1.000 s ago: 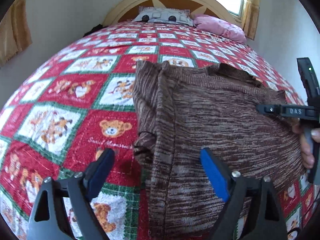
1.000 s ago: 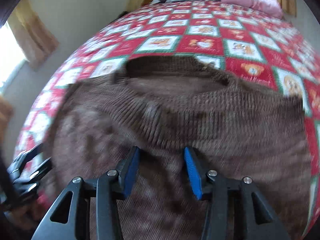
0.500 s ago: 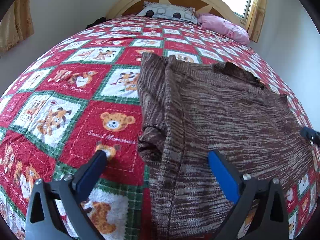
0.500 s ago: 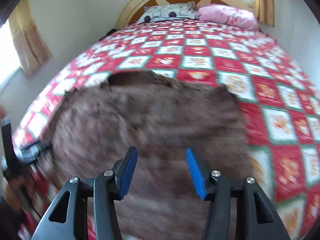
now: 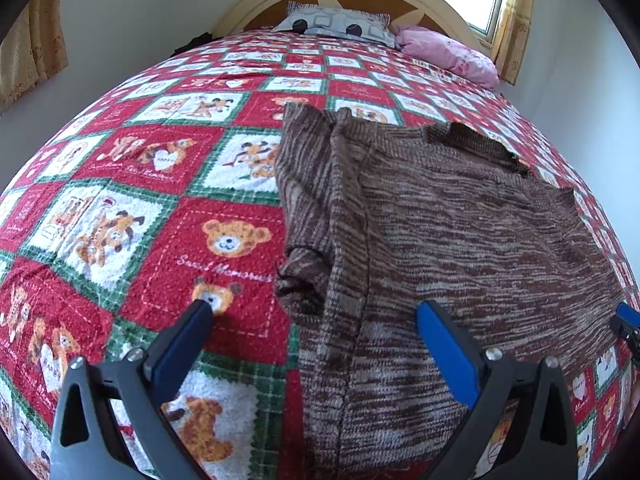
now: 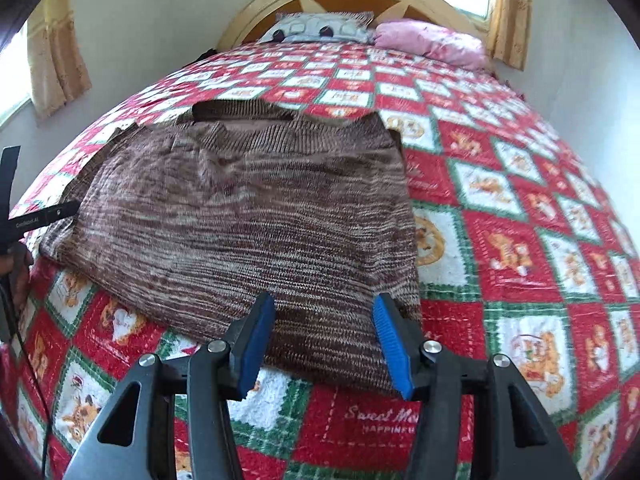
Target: Fold small clothes
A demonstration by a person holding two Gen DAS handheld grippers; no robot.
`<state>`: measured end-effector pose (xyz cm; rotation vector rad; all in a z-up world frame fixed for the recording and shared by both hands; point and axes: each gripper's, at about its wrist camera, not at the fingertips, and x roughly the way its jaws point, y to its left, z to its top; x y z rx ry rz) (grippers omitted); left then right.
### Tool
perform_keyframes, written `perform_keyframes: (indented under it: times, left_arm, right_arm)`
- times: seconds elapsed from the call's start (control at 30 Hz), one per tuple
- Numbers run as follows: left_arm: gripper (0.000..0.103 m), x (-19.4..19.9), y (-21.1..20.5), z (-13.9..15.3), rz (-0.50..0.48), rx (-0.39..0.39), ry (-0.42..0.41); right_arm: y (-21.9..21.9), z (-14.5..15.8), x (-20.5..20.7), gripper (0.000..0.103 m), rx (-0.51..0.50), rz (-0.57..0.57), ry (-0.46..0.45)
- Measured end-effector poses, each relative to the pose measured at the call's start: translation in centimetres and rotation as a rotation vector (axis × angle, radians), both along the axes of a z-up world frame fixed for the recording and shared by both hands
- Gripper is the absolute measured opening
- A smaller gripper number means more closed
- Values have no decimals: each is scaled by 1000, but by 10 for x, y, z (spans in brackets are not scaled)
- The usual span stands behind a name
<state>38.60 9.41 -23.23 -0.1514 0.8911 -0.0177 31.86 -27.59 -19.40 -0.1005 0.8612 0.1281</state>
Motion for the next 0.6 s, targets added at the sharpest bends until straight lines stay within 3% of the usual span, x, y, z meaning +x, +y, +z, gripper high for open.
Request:
perform_keyframes:
  times: [0.23,0.6]
  left_arm:
    - [103,-15,13,3,11,-18,7]
    - [103,-36,73,9,67,-157,5]
  right_arm:
    - [66,12,-26,54,-49,156,-50]
    - [208,-1,-44,54,-217,470,-103]
